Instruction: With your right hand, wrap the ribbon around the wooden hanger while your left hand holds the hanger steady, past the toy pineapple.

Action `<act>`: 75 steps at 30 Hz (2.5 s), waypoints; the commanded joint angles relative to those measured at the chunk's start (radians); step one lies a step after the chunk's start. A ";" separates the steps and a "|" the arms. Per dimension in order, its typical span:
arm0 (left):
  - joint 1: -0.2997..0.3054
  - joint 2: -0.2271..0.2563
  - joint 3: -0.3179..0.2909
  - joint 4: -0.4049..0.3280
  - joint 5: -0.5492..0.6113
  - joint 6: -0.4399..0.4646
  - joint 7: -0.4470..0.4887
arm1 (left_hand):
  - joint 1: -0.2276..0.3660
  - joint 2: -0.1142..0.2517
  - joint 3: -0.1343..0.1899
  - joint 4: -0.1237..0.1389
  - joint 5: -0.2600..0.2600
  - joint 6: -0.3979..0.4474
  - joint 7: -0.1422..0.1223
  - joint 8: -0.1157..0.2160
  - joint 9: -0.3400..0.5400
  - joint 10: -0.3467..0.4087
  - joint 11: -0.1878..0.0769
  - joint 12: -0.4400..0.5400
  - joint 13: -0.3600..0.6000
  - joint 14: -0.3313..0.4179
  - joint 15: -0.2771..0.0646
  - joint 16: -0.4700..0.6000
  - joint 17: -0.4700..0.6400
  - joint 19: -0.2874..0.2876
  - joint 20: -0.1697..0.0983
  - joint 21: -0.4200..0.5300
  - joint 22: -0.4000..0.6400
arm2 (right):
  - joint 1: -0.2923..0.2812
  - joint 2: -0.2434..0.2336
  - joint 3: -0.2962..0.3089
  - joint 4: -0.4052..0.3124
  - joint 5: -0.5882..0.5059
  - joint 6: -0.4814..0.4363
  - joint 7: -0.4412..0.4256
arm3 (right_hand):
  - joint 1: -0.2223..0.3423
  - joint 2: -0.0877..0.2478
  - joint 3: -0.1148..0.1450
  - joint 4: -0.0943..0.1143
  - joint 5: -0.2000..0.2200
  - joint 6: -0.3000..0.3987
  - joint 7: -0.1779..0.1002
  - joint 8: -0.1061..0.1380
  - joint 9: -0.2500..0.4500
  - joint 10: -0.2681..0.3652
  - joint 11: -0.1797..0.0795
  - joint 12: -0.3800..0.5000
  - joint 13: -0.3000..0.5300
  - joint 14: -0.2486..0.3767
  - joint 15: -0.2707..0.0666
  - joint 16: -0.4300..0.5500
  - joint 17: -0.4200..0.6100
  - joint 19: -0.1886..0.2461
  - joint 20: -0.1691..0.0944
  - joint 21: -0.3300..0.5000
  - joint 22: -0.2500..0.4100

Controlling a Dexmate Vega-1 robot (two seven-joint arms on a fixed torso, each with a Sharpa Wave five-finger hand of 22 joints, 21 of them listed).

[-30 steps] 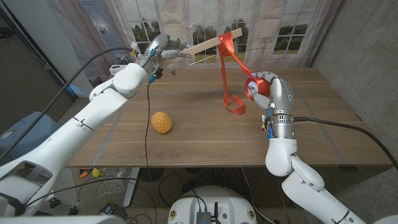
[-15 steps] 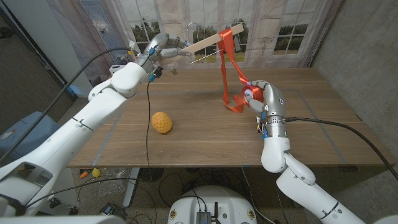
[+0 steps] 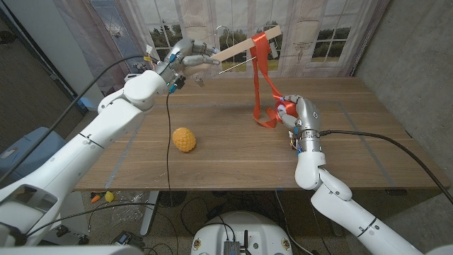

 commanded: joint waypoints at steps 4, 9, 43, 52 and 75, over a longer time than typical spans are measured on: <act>0.013 0.056 -0.018 -0.034 -0.130 0.046 -0.101 | 0.076 0.083 0.051 0.040 0.006 0.018 0.011 0.007 0.005 0.007 -0.002 -0.002 0.005 0.089 -0.128 -0.001 0.003 -0.004 -0.029 0.009 0.001 | 0.108 -0.007 -0.025 0.104 0.035 -0.056 -0.007 | 0.176 0.183 0.015 0.009 0.004 0.012 0.003 0.005 0.001 0.046 0.035 -0.002 0.004 0.151 -0.220 0.004 0.002 -0.005 -0.136 0.007 0.001; 0.026 0.086 -0.032 -0.047 -0.191 0.065 -0.144 | 0.076 0.082 0.052 0.039 0.006 0.022 0.014 0.008 0.006 0.006 -0.001 -0.002 0.006 0.091 -0.129 0.000 0.004 -0.004 -0.029 0.010 0.001 | 0.162 -0.013 -0.045 0.144 0.038 -0.066 0.007 | 0.175 0.184 0.015 0.009 0.004 0.012 0.002 0.004 0.001 0.046 0.035 -0.004 0.004 0.152 -0.219 0.004 0.003 -0.006 -0.136 0.008 0.001; 0.071 0.271 -0.063 -0.074 -0.307 0.100 -0.327 | 0.074 0.082 0.053 0.039 0.007 0.019 0.016 0.006 0.011 0.009 -0.001 -0.007 0.009 0.091 -0.129 -0.006 0.009 -0.010 -0.028 0.018 0.001 | 0.451 -0.025 -0.162 0.267 -0.019 -0.073 0.070 | 0.174 0.183 0.018 0.009 0.004 0.012 0.000 0.000 0.001 0.049 0.034 -0.015 0.009 0.152 -0.220 0.000 0.002 -0.013 -0.136 0.016 0.000; 0.053 0.305 -0.047 -0.065 -0.298 0.124 -0.372 | 0.074 0.082 0.054 0.040 0.007 0.019 0.014 0.006 0.011 0.008 0.000 -0.008 0.011 0.092 -0.128 -0.006 0.011 -0.011 -0.027 0.020 0.001 | 0.498 -0.057 -0.174 0.240 -0.043 -0.071 0.147 | 0.174 0.182 0.019 0.008 0.004 0.011 0.001 -0.001 0.001 0.048 0.031 -0.018 0.010 0.152 -0.221 -0.001 0.002 -0.015 -0.136 0.018 0.000; -0.011 0.338 0.020 -0.073 -0.229 0.251 -0.383 | 0.075 0.081 0.055 0.039 0.007 0.018 0.016 0.006 0.014 0.013 -0.002 -0.011 0.010 0.096 -0.129 -0.010 0.010 -0.015 -0.027 0.025 0.001 | 0.574 -0.060 -0.173 0.205 -0.121 0.083 0.142 | 0.172 0.183 0.021 0.010 0.005 0.009 -0.002 -0.004 0.002 0.047 0.029 -0.027 0.014 0.149 -0.220 -0.005 0.000 -0.022 -0.136 0.022 0.000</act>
